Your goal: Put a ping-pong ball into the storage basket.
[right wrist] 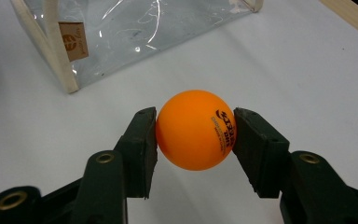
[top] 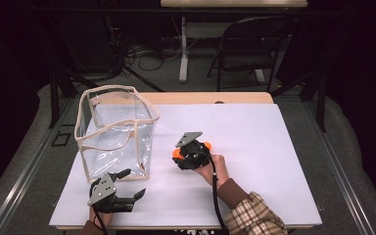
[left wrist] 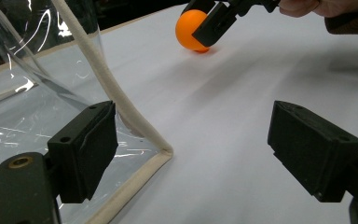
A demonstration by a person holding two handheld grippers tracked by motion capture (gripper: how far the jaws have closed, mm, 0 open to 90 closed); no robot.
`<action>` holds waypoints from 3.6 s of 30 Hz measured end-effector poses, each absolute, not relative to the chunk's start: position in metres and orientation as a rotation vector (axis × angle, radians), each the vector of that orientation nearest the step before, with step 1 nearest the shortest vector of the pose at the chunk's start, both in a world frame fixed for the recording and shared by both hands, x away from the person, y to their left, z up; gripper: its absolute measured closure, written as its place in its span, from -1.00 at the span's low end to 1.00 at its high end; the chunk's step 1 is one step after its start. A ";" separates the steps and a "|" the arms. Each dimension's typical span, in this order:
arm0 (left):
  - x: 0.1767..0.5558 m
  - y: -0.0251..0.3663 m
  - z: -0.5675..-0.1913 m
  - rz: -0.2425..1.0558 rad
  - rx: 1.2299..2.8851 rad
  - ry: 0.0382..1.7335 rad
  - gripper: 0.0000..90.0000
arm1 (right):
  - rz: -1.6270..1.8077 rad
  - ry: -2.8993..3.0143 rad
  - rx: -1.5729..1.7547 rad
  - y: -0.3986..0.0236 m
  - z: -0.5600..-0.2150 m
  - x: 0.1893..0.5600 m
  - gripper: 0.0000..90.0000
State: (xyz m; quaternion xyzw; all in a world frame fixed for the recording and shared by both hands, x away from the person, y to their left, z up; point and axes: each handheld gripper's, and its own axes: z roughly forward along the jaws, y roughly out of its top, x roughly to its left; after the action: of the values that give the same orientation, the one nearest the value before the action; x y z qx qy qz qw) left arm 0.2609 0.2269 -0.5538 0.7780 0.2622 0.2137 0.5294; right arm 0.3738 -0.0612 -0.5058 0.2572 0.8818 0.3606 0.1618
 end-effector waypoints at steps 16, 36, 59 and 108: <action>0.260 0.226 -0.553 0.513 1.858 0.621 -0.65 | 1.026 2.489 0.733 -0.069 -0.493 0.380 0.12; 0.260 0.227 -0.553 0.518 1.855 0.620 -0.65 | 1.049 2.466 0.739 -0.072 -0.480 0.386 0.12; 0.259 0.228 -0.554 0.511 1.854 0.628 -0.65 | 1.078 2.441 0.741 -0.074 -0.463 0.393 0.12; 0.260 0.227 -0.554 0.506 1.860 0.624 -0.65 | 1.070 2.411 0.692 -0.067 -0.425 0.411 0.12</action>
State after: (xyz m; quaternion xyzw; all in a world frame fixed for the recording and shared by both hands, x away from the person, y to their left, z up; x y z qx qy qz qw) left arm 0.2604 0.2273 -0.5541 0.7788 0.2611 0.2119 0.5295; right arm 0.4112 -0.0674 -0.4254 0.2482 0.8652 0.3840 0.2058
